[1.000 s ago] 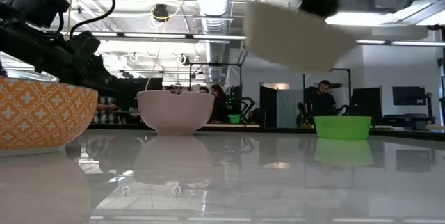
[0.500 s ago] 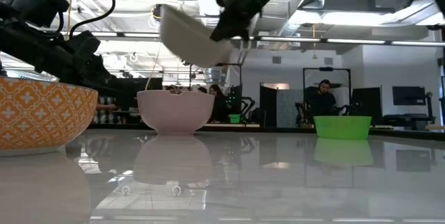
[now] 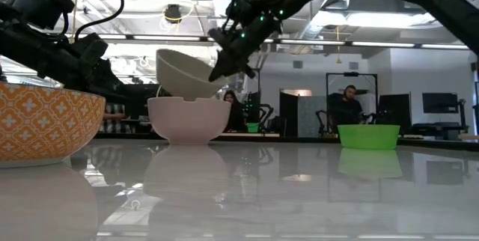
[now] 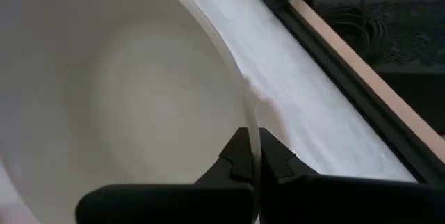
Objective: Nest bowls inside each other
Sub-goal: Stack the gray bowl on top of the white bowl
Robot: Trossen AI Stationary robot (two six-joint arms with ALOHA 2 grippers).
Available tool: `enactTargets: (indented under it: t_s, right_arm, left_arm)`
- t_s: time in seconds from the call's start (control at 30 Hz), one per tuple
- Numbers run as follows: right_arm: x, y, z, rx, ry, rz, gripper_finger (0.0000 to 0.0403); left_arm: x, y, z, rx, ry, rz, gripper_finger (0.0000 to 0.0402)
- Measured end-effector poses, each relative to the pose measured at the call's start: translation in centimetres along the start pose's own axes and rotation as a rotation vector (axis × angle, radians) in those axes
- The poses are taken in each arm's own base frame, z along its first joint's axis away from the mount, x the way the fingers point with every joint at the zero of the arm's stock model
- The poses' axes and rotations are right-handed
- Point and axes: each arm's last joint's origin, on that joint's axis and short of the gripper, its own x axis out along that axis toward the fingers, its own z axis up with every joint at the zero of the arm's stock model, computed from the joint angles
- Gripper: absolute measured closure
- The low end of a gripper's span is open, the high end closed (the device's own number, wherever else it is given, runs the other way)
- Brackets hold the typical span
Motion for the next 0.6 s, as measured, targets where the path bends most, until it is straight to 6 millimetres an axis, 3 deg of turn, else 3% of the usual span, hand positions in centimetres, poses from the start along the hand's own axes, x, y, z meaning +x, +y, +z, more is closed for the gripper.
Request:
enactTargets:
  t_s: [0.17, 0.6]
  right_arm:
    - [1.5, -0.9, -1.0, 0.021, 0.056, 0.03, 0.0396]
    - [3.2, -0.3, -2.0, 0.002, 0.082, 0.043, 0.0396]
  left_arm:
    - [0.0, 0.0, 0.0, 0.0, 0.0, 0.001, 0.0244]
    - [0.0, 0.0, 0.0, 0.0, 0.0, -0.001, 0.0244]
